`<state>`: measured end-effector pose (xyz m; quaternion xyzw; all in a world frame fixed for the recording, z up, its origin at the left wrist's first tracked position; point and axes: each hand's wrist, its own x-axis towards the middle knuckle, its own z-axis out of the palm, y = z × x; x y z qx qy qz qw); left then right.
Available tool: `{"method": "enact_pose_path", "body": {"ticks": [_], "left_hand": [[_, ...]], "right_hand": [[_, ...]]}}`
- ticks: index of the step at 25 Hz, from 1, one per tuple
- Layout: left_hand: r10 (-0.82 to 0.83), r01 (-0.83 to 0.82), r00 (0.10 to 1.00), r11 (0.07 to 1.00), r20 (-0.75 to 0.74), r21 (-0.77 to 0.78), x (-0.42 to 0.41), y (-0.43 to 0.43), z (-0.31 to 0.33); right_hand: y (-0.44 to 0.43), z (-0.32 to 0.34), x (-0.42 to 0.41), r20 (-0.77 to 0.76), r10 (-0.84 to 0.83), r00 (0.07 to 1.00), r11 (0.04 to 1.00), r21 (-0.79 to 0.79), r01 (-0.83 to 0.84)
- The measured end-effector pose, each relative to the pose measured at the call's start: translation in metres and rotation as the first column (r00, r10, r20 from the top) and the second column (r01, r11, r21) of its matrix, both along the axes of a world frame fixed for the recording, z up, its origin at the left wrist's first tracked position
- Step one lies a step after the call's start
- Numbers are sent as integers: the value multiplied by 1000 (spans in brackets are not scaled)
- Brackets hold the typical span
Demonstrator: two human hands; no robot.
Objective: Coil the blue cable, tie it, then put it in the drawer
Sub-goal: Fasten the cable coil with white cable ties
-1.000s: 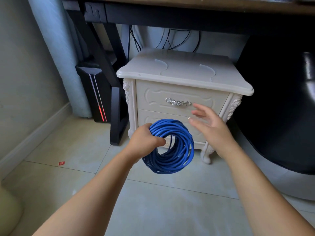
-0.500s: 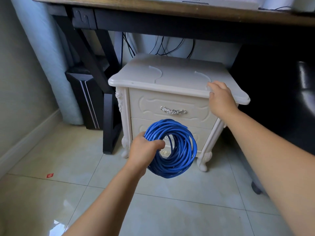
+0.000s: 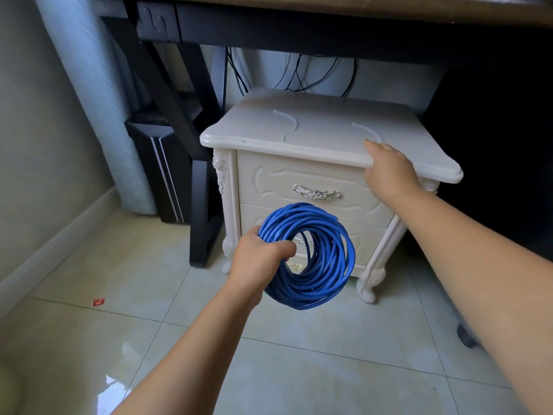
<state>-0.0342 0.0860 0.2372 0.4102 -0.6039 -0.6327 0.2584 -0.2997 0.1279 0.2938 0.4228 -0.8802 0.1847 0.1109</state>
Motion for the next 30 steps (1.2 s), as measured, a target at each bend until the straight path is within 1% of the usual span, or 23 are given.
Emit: {"method": "enact_pose_path", "body": {"ticks": [2,4,7,12,14,17,23,25,26,27,28,29,30], "left_hand": [[5,-5,1000,1000,-11,12,1,0,0],[5,-4,1000,1000,-20,18,2,0,1],[5,-4,999,1000,-36,27,5,0,2],[22,-19,998,998,-60,56,10,0,4],[27,-23,998,998,-58,60,11,0,5],[30,-27,998,998,-57,59,12,1,5],[32,-27,997,997,-70,70,11,0,5],[39,-33,996,996,-80,79,11,-1,6],[45,-38,995,996,-85,84,11,-2,6],[53,-45,995,995,-89,92,11,-3,5],[61,-51,994,993,-90,102,11,-4,5],[67,-57,994,992,-89,111,12,-5,4],[74,-64,994,991,-83,118,13,-5,3]], "right_hand": [[-2,-4,-1,-49,33,998,996,-83,-37],[-2,-7,-6,-128,77,989,987,-133,-94],[-1,-5,-10,-117,102,988,976,-178,-122],[-2,10,-12,-85,97,992,993,-66,-102],[1,14,-11,-75,119,990,991,-52,-123],[3,14,-13,-82,165,983,984,-59,-170],[-1,12,-16,-55,143,988,981,-126,-149],[2,15,-4,-56,142,988,965,-213,-151],[4,18,7,-42,132,990,945,-297,-139],[5,23,20,30,138,990,905,-410,-113],[7,28,36,173,197,965,841,-535,-76],[11,33,54,327,311,892,765,-643,-32],[16,38,72,428,432,794,692,-722,12]]}}
